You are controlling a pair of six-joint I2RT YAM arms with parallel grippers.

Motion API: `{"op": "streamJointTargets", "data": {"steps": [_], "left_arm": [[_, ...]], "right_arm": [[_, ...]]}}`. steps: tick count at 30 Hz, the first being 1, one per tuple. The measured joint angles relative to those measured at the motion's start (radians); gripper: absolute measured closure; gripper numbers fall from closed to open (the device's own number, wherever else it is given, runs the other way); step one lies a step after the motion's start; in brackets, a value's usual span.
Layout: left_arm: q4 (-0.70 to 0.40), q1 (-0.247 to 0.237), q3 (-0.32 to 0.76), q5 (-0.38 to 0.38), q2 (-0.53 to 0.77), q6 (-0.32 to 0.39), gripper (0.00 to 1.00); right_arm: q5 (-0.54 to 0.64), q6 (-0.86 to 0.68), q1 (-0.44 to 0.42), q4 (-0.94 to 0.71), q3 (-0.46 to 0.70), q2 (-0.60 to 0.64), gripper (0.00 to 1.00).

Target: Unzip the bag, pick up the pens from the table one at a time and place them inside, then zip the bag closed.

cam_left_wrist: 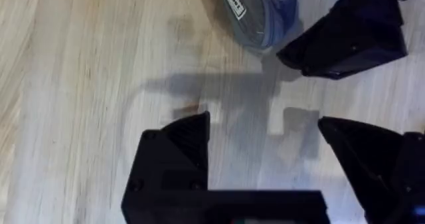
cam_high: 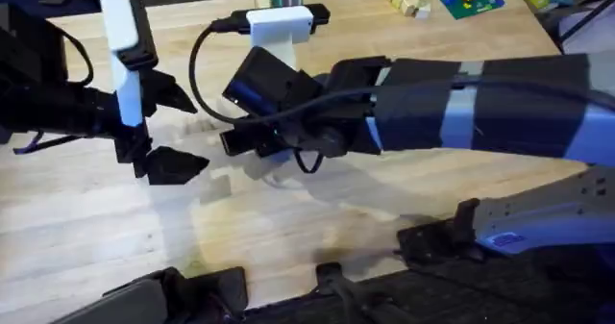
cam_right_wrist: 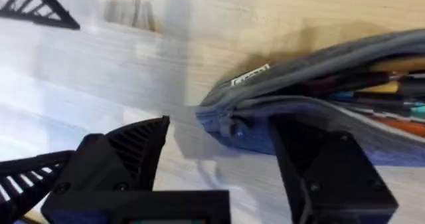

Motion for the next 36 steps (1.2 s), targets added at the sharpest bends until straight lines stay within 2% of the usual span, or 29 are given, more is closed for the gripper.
{"op": "streamJointTargets", "data": {"steps": [2, 3, 5, 8, 15, 19, 32, 34, 35, 36], "left_arm": [[-0.003, 0.0, 0.0, 0.0, 0.0, 0.0, 0.008], [-0.005, 0.0, 0.0, 0.0, 0.0, 0.0, 0.008], [-0.007, 0.0, 0.0, 0.0, 0.0, 0.0, 0.008], [-0.008, 0.0, 0.0, 0.0, 0.0, 0.0, 0.008], [-0.01, 0.0, 0.0, 0.0, 0.0, 0.0, 0.008], [-0.01, 0.0, 0.0, 0.0, 0.0, 0.0, 0.008], [-0.01, 0.0, 0.0, 0.0, 0.0, 0.0, 0.007], [-0.01, 0.0, 0.0, 0.0, 0.0, 0.0, 0.008], [-0.01, 0.0, 0.0, 0.0, 0.0, 0.0, 0.008], [-0.01, 0.0, 0.0, 0.0, 0.0, 0.0, 0.008]], "right_arm": [[0.019, 0.0, 0.0, 0.003, 0.0, 0.0, 0.14], [0.03, 0.001, -0.002, 0.003, 0.0, 0.0, 0.191], [0.047, 0.001, -0.009, 0.004, 0.0, 0.0, 0.362], [0.054, 0.004, -0.017, 0.007, -0.001, 0.0, 0.552], [0.054, 0.004, -0.016, 0.007, -0.001, 0.0, 0.8], [0.054, 0.004, -0.016, 0.003, -0.001, 0.0, 0.838], [0.053, -0.005, -0.016, -0.009, -0.005, -0.034, 0.84], [0.052, -0.007, -0.016, -0.011, -0.007, -0.046, 0.867], [0.053, -0.012, -0.017, -0.013, -0.011, -0.063, 0.959], [0.053, -0.012, -0.017, -0.013, -0.011, -0.063, 0.959]]}}
